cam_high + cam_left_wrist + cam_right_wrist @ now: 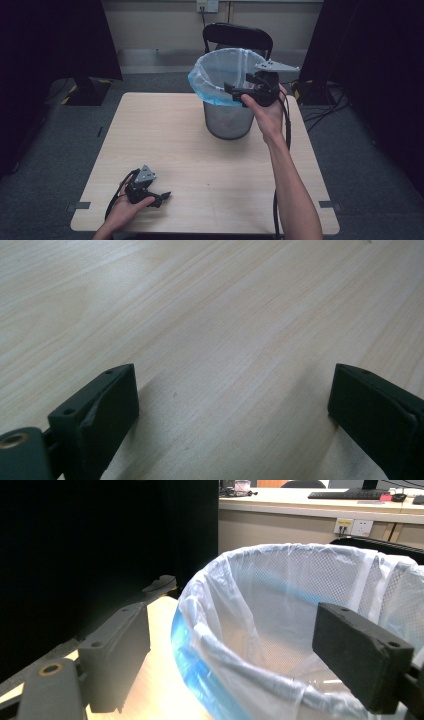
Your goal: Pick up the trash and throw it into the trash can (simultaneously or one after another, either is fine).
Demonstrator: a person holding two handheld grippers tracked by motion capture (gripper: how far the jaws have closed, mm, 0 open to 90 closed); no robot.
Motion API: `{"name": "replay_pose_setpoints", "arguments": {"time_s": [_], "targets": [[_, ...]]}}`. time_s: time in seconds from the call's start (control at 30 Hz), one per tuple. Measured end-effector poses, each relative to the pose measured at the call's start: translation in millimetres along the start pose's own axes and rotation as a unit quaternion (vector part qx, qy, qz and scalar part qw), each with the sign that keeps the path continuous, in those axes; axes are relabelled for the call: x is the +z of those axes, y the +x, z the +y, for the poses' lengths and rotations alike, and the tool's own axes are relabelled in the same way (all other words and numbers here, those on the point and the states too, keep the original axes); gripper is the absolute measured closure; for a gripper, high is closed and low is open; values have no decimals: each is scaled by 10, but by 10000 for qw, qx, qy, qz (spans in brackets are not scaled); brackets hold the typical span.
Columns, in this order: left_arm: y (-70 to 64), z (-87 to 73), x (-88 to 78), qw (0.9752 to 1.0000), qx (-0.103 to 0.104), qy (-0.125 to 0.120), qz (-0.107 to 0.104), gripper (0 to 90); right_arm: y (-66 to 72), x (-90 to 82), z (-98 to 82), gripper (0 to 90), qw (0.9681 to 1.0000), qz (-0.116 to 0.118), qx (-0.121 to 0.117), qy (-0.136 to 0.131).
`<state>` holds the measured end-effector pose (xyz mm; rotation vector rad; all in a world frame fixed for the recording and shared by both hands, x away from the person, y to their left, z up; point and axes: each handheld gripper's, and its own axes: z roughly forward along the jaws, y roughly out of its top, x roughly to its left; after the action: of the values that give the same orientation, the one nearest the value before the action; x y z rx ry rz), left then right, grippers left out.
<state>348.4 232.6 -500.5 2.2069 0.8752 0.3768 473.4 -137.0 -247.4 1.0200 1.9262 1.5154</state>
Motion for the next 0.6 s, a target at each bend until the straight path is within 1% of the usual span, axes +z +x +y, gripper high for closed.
{"name": "replay_pose_setpoints", "arguments": {"time_s": [0.13,0.23,0.3,0.37,0.5,0.6], "targets": [[0,0,0,10000,0,1,1,56,39,-67,-43,146,9999,53,-35,82],[0,0,0,10000,1,1,1,56,83,-125,-83,145,9999,0,-106,104],[0,0,0,10000,1,0,0,56,114,-162,-116,149,9998,-91,-135,86],[0,0,0,10000,0,0,2,56,155,-199,-163,149,9996,-231,-153,75],[0,0,0,10000,1,1,0,56,207,-290,-277,149,9997,-191,-160,22],[0,0,0,10000,0,-2,0,56,226,-336,-363,150,9996,-205,-142,130]]}}
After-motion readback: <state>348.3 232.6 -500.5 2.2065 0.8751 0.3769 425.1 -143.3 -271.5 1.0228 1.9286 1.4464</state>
